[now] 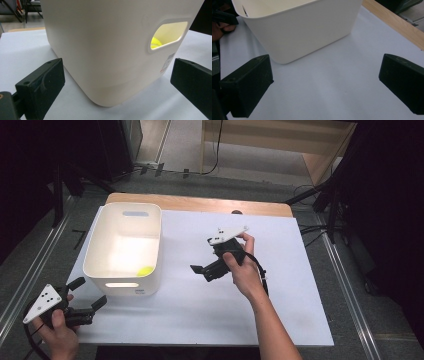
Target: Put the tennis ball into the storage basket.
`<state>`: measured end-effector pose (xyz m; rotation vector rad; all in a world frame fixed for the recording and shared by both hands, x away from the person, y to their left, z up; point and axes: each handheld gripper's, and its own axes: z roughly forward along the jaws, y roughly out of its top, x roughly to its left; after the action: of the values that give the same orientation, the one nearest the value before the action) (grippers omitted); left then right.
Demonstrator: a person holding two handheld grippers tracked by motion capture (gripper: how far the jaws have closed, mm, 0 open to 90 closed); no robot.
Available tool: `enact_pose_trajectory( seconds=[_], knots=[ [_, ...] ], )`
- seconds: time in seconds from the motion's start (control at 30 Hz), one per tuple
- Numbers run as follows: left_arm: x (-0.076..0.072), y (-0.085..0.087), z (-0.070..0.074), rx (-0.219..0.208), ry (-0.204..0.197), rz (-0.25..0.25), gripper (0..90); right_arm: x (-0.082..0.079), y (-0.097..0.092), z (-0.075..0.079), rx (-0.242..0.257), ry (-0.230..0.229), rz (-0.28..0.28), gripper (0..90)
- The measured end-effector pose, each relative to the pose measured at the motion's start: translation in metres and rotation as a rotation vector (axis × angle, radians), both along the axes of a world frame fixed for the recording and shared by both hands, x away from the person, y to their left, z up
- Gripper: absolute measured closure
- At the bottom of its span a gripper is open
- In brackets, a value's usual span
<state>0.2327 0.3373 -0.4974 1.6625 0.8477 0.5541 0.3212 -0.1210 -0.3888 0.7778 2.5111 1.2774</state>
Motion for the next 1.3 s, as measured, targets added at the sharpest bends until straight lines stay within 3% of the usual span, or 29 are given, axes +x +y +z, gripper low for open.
enact_pose_trajectory(
  seconds=[0.77, 1.3],
  knots=[
    [0.001, 0.000, 0.000, 0.008, 0.003, 0.002, 0.0, -0.034, -0.069, -0.035, 0.113, -0.018, -0.121, 0.0],
    [0.001, 0.000, 0.000, 0.003, 0.005, 0.004, 0.0, -0.063, -0.116, -0.057, 0.149, -0.030, -0.201, 0.0]
  ],
)
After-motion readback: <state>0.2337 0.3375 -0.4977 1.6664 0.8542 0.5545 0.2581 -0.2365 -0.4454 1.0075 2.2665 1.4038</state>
